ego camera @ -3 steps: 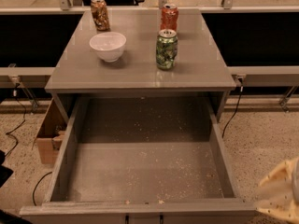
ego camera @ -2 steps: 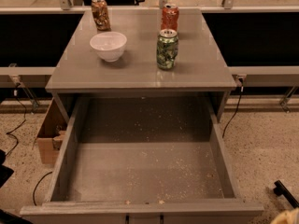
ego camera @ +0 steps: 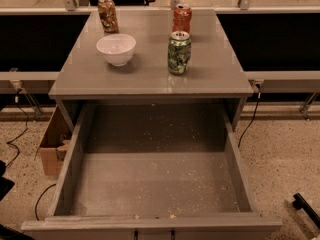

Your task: Close top drawer

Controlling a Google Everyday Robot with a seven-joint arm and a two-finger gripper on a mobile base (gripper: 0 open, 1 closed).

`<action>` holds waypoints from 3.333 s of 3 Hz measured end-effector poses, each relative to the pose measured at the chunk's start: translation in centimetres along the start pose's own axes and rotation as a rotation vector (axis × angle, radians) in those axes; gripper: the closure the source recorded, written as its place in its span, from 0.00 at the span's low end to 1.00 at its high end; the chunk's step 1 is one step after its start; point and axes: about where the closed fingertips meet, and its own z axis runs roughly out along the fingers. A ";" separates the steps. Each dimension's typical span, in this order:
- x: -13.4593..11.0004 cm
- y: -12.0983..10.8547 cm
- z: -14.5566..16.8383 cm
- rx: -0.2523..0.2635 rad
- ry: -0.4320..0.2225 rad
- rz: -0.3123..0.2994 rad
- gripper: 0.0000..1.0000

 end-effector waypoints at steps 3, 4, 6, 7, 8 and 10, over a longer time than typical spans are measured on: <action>-2.3 3.5 11.8 -0.050 0.038 -0.108 1.00; -2.8 3.2 17.9 -0.082 0.036 -0.146 1.00; -2.8 -1.2 26.8 -0.131 0.000 -0.145 1.00; -4.1 -6.1 27.5 -0.098 -0.022 -0.162 1.00; -4.3 -6.3 27.6 -0.096 -0.031 -0.168 1.00; -5.2 -12.4 27.8 -0.024 -0.045 -0.221 1.00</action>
Offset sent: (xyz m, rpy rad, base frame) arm -0.0205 0.0666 -0.1219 -0.0860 0.0143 0.1312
